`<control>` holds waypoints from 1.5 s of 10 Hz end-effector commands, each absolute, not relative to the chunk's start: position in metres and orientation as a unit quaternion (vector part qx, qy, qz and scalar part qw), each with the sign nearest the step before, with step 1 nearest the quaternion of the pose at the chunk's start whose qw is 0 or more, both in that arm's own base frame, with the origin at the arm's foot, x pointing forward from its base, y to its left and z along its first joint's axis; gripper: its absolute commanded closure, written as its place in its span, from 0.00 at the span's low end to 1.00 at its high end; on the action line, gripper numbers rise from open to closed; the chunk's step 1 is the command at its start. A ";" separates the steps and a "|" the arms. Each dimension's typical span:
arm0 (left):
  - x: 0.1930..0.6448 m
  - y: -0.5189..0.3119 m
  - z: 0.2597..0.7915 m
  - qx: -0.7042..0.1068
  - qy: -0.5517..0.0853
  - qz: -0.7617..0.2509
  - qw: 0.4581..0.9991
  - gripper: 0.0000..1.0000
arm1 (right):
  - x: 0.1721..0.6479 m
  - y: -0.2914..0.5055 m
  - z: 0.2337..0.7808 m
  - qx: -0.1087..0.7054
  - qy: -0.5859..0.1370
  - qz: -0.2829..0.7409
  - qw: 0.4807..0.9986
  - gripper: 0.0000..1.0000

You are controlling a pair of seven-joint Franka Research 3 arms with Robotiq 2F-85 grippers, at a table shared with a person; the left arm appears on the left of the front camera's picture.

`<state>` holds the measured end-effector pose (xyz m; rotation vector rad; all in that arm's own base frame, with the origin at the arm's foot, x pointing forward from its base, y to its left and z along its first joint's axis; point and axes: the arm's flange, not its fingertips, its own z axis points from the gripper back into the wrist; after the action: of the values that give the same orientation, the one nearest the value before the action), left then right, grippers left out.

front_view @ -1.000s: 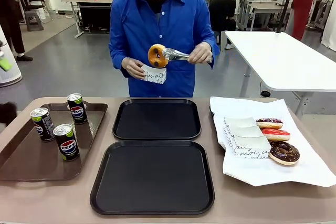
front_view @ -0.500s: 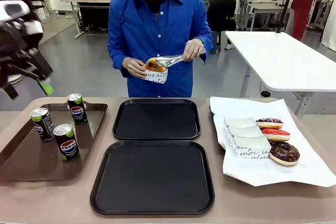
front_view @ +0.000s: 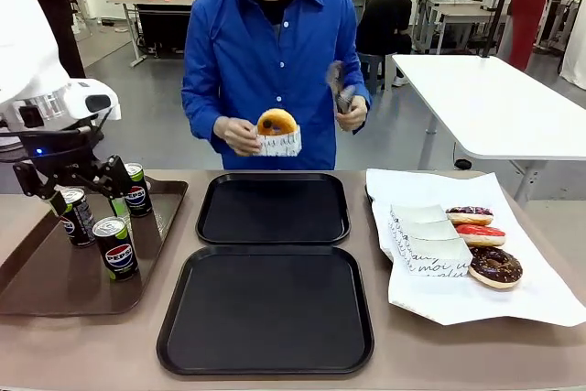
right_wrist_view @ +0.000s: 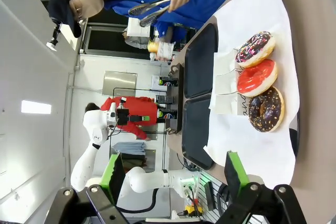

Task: Set up donuts and drinks on trays.
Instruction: Pick up one Pepsi coke and place it on the Flat Tray.

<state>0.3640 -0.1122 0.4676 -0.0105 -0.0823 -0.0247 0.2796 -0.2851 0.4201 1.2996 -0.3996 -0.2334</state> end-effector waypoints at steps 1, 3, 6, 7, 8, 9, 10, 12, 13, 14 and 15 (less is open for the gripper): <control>0.361 -0.113 0.476 -0.004 -0.051 -0.015 0.999 0.00 | 0.279 -0.285 0.421 0.604 -0.184 -0.107 0.768 0.00; 0.361 -0.113 0.476 -0.004 -0.051 -0.015 0.999 0.00 | 0.279 -0.285 0.421 0.604 -0.184 -0.107 0.768 0.00; 0.361 -0.113 0.476 -0.004 -0.051 -0.015 0.999 0.00 | 0.279 -0.285 0.421 0.604 -0.184 -0.107 0.768 0.00; 0.362 -0.114 0.475 -0.015 -0.047 -0.018 0.999 0.00 | 0.279 -0.285 0.421 0.604 -0.184 -0.107 0.768 0.00; 0.371 -0.121 0.466 -0.016 -0.053 -0.031 0.998 0.00 | 0.279 -0.285 0.421 0.604 -0.184 -0.107 0.768 0.00; 0.380 -0.126 0.457 -0.009 -0.048 -0.029 0.998 0.00 | 0.279 -0.285 0.421 0.604 -0.184 -0.107 0.768 0.00; 0.380 -0.127 0.444 -0.002 -0.043 -0.026 0.999 0.00 | 0.279 -0.285 0.421 0.604 -0.184 -0.107 0.768 0.00; 0.381 -0.124 0.426 0.006 -0.037 -0.019 0.999 0.00 | 0.279 -0.285 0.421 0.604 -0.184 -0.107 0.768 0.00; 0.387 -0.121 0.422 0.019 -0.040 -0.016 0.999 0.00 | 0.279 -0.285 0.421 0.604 -0.184 -0.107 0.768 0.00; 0.396 -0.119 0.421 0.025 -0.040 -0.014 0.999 0.00 | 0.279 -0.285 0.421 0.604 -0.184 -0.107 0.768 0.00; 0.397 -0.116 0.418 0.020 -0.039 -0.010 0.999 0.00 | 0.279 -0.285 0.421 0.604 -0.184 -0.107 0.768 0.00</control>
<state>0.3906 -0.1166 0.4185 0.0162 -0.0597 -0.0571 0.2800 -0.2847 0.4202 1.2995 -0.3988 -0.2325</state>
